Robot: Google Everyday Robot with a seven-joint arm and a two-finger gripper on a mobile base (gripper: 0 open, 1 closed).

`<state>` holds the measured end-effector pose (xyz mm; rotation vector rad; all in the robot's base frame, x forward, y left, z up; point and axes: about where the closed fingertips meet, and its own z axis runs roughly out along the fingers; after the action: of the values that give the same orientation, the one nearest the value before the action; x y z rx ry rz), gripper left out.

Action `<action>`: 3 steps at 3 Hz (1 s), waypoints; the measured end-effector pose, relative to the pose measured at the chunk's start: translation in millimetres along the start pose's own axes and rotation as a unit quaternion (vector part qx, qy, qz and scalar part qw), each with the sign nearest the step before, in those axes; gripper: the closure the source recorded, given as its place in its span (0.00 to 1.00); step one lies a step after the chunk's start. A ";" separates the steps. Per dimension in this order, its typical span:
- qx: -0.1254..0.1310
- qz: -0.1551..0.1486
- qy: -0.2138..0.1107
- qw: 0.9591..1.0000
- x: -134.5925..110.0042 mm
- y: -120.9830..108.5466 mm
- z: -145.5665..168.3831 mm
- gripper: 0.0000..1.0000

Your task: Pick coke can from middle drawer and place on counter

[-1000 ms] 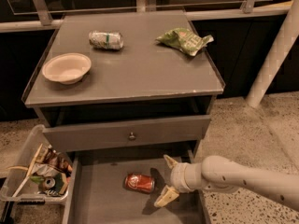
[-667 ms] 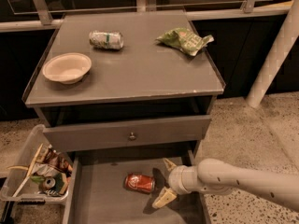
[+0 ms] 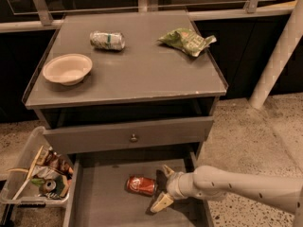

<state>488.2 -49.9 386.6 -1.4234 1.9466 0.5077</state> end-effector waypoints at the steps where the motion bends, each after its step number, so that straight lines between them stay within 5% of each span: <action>1: -0.002 0.009 -0.012 1.000 4.3 -2.6 19.8 0.00; 2: -0.011 0.015 -0.031 0.999 0.1 -1.7 34.8 0.00; 3: -0.012 0.016 -0.031 0.999 0.3 -1.7 35.7 0.18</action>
Offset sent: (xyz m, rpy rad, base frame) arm 0.0178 0.0346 -0.0322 0.1198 0.0241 0.0032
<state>499.9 -27.4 361.4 -1.3766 1.9224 0.5845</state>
